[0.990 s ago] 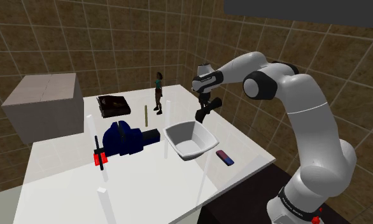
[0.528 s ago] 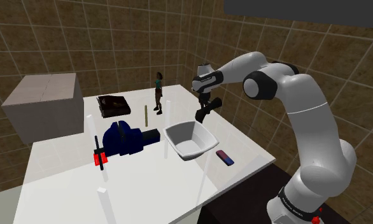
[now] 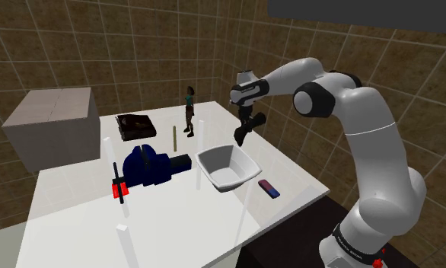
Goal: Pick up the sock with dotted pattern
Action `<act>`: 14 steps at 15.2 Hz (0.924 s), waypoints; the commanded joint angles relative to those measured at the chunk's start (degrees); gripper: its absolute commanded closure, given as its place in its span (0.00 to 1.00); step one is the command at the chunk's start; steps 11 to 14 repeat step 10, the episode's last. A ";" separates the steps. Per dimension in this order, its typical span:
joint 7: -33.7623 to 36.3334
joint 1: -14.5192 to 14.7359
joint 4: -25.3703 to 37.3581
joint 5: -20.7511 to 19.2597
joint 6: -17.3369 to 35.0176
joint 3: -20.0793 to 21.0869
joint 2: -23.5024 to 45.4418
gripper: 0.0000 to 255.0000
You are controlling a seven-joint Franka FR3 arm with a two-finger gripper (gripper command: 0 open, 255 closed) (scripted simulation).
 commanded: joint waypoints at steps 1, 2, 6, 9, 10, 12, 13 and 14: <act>-0.09 0.08 0.37 -0.12 -1.09 -0.10 -0.77 1.00; -0.14 0.10 0.61 -0.16 -1.66 -0.15 -1.10 1.00; -0.37 0.17 1.73 -0.34 -3.97 -0.32 -2.33 1.00; -0.49 0.20 2.43 -0.43 -5.25 -0.41 -2.93 1.00; -0.49 0.20 2.44 -0.43 -5.26 -0.41 -2.93 1.00; -0.49 0.20 2.44 -0.43 -5.26 -0.41 -2.93 1.00; -0.49 0.20 2.44 -0.43 -5.26 -0.41 -2.93 1.00; -0.49 0.20 2.44 -0.43 -5.26 -0.41 -2.93 1.00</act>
